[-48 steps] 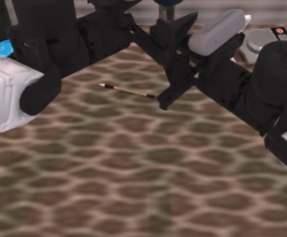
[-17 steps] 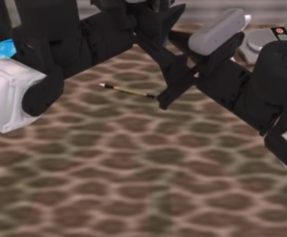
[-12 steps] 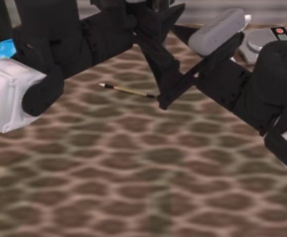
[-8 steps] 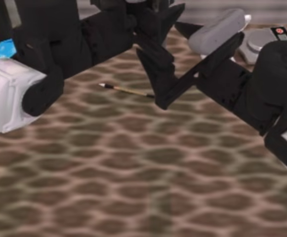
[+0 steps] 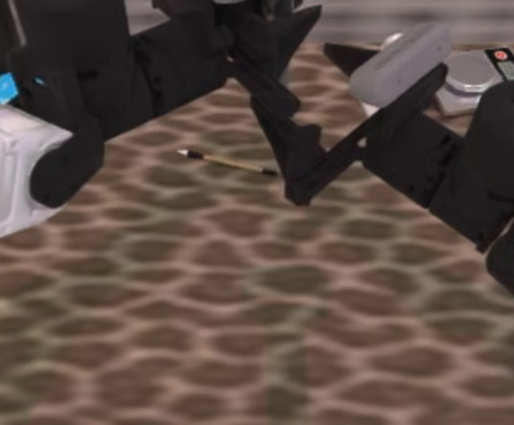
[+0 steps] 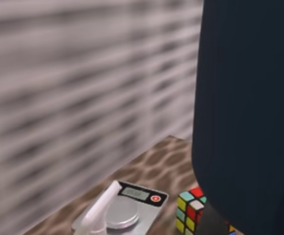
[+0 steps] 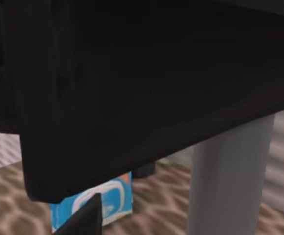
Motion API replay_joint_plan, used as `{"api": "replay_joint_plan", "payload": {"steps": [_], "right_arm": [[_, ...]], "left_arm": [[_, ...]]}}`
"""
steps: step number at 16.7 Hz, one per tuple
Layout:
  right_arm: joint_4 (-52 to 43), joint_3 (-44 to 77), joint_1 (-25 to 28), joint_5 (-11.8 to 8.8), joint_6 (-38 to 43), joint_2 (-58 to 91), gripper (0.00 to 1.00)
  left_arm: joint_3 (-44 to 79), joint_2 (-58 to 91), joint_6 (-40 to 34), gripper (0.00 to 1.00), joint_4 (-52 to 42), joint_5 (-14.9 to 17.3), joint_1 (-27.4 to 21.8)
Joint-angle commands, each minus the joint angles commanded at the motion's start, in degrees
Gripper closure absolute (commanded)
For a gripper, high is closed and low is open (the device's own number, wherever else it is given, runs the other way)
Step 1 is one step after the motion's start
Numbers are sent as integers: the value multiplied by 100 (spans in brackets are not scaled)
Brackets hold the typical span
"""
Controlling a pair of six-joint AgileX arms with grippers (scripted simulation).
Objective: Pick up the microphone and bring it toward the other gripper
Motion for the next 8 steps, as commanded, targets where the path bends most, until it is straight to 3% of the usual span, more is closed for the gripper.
{"api": "replay_joint_plan", "payload": {"steps": [5,8], "right_arm": [[-112,-947,-123,-173,8,-1092,0],[-124,-1206,-146,-235,11,-1360,0]], "left_arm": [[-299,-326,46,100,-42,538,605],[-388,-421,60,100,-54,689,792]]}}
